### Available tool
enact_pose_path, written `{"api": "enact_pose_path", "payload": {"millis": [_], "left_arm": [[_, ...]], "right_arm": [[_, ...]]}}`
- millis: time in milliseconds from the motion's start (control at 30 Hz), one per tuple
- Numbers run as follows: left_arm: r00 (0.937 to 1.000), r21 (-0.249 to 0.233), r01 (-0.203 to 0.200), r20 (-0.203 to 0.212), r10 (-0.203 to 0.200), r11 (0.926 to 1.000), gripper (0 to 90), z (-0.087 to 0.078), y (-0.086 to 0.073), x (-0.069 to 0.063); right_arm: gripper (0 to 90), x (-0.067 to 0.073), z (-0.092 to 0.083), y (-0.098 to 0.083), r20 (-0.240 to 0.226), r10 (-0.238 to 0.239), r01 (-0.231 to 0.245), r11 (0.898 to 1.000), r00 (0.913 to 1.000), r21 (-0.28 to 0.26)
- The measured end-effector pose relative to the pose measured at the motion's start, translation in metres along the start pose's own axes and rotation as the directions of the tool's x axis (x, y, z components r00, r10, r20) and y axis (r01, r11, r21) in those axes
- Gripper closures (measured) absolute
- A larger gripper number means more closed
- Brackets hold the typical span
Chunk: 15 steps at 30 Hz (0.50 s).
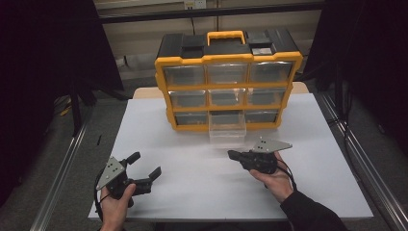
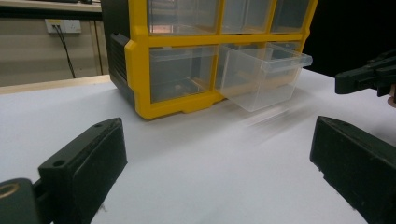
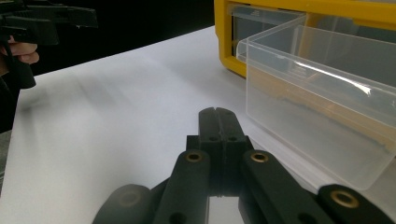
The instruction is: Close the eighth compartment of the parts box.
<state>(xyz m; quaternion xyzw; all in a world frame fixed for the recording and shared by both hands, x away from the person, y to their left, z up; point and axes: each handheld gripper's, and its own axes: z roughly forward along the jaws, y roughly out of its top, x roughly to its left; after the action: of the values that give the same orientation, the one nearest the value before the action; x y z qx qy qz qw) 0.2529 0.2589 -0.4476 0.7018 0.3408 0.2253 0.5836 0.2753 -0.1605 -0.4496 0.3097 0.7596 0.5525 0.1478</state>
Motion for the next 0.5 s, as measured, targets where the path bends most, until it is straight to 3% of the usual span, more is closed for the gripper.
{"api": "enact_pose_path", "payload": {"millis": [267, 500], "left_arm": [[1.0, -0.004, 0.003, 0.002, -0.003, 1.0, 3.5, 0.0, 0.0, 0.0], [0.9999, -0.01, 0.01, -0.002, -0.01, 0.9999, 3.5, 0.001, 0.0, 0.0]], "right_arm": [[90.0, -0.009, 0.004, 0.01, 0.007, 0.001, -0.001, 1.0, 1.0, -0.019], [90.0, -0.015, 0.012, 0.008, 0.017, 0.005, -0.005, 1.0, 0.9998, 0.007]]}}
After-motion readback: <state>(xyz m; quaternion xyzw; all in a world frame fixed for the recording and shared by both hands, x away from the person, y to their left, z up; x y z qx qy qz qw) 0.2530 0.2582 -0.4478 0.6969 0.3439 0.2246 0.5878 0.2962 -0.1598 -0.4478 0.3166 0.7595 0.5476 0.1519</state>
